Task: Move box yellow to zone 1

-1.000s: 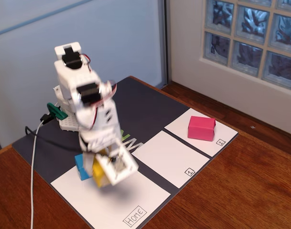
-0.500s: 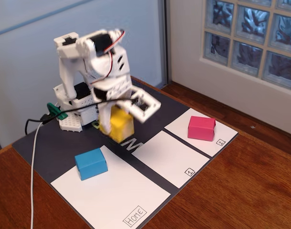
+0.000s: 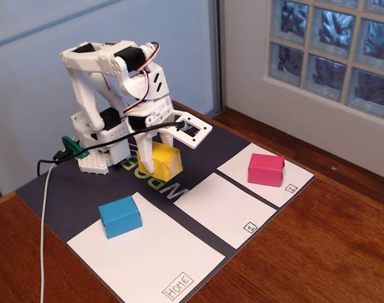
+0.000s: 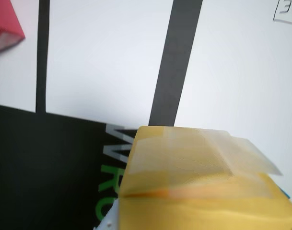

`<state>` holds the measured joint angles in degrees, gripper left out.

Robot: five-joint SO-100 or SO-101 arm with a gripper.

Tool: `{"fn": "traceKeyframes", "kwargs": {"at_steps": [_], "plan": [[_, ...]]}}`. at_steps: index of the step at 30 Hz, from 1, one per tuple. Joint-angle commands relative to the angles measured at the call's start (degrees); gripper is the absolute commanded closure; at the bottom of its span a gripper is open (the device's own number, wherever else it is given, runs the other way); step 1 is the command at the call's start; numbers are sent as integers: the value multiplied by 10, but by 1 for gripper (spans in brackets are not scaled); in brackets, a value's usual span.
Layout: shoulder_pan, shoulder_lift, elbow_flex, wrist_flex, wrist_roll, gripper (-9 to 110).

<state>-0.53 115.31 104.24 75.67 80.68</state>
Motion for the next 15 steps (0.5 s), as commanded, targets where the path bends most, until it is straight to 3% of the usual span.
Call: {"fn": "traceKeyframes", "kwargs": {"at_steps": [1, 15], "plan": [[-17, -18, 0, -43, 20, 102], [-100, -171, -16, -170, 179, 102]]}}
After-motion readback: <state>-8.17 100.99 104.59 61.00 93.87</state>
